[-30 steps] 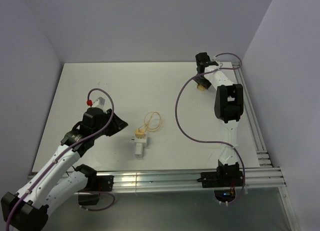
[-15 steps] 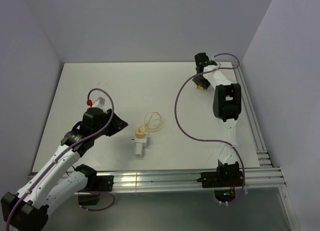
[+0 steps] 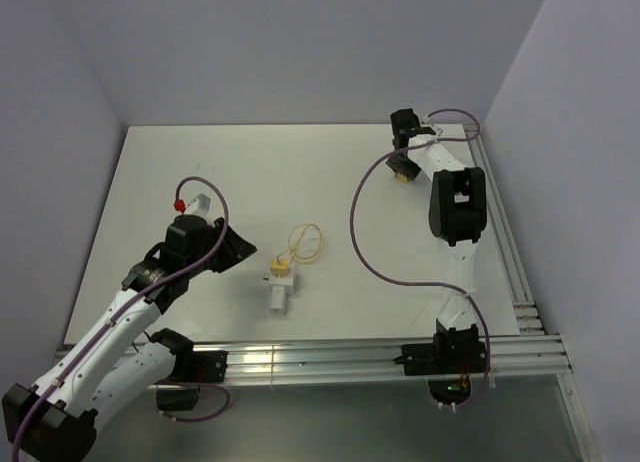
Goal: Insert the plug
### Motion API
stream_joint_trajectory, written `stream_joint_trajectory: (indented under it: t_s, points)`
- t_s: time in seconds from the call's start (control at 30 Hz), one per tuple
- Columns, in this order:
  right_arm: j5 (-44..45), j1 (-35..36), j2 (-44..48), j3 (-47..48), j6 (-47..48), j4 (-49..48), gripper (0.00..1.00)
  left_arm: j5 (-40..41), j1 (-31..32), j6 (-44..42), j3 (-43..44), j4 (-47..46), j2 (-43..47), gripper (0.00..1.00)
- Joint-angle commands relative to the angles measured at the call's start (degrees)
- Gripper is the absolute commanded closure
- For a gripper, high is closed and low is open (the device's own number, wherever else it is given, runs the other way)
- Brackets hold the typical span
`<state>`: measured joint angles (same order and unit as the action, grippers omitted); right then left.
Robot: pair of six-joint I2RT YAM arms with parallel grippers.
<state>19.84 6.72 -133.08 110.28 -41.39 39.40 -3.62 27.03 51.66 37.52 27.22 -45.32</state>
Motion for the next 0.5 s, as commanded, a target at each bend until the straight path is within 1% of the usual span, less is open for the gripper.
stream_joint_trajectory:
  t_s: [0.0,0.1,0.13,0.2,0.23,0.27,0.3,0.33,0.37,0.4,0.43,0.47]
  points:
    - [-0.23,0.04,5.54,-3.84,2.62,-4.41,0.99,-0.08,-0.22,-1.39,0.71,-0.86,0.93,0.58]
    - [0.29,0.66,9.84,-6.30,4.91,-6.61,1.00,0.45,-0.22,-1.47,2.12,0.37,1.20,0.58]
    - [0.55,1.62,13.42,-7.61,5.52,-8.70,1.00,0.71,-0.22,-1.56,2.47,0.55,1.29,0.58]
    - [1.17,2.94,18.00,-13.05,8.06,-11.87,1.00,1.07,-0.22,-1.47,3.79,1.51,1.55,0.58]
    - [1.26,3.73,22.99,-15.33,9.03,-15.19,1.00,0.98,-0.31,-1.47,4.05,1.69,1.64,0.58]
    - [1.26,5.74,25.47,-19.36,10.52,-16.53,1.00,0.63,-0.39,-1.47,4.75,1.69,1.64,0.58]
    - [0.65,6.72,28.02,-21.49,11.32,-17.68,1.00,-0.59,-0.31,-1.47,4.93,1.43,1.46,0.58]
    - [0.12,7.77,32.57,-23.42,12.20,-19.78,1.00,-1.38,-0.39,-1.47,5.19,1.26,1.38,0.58]
    - [-0.58,8.91,34.79,-27.10,13.77,-20.58,1.00,-2.52,-0.31,-1.56,5.81,1.08,0.68,0.58]
    - [-2.59,11.19,37.16,-29.22,14.66,-21.46,1.00,-4.97,-0.31,-1.74,6.07,0.82,0.32,0.58]
    - [-3.57,12.51,41.89,-31.68,15.19,-24.08,1.00,-6.91,-0.39,-2.00,6.34,-0.06,-0.29,0.58]
    - [-4.88,13.92,44.63,-37.19,16.06,-26.02,1.00,-8.84,-0.40,-2.44,6.60,-1.02,-1.25,0.58]
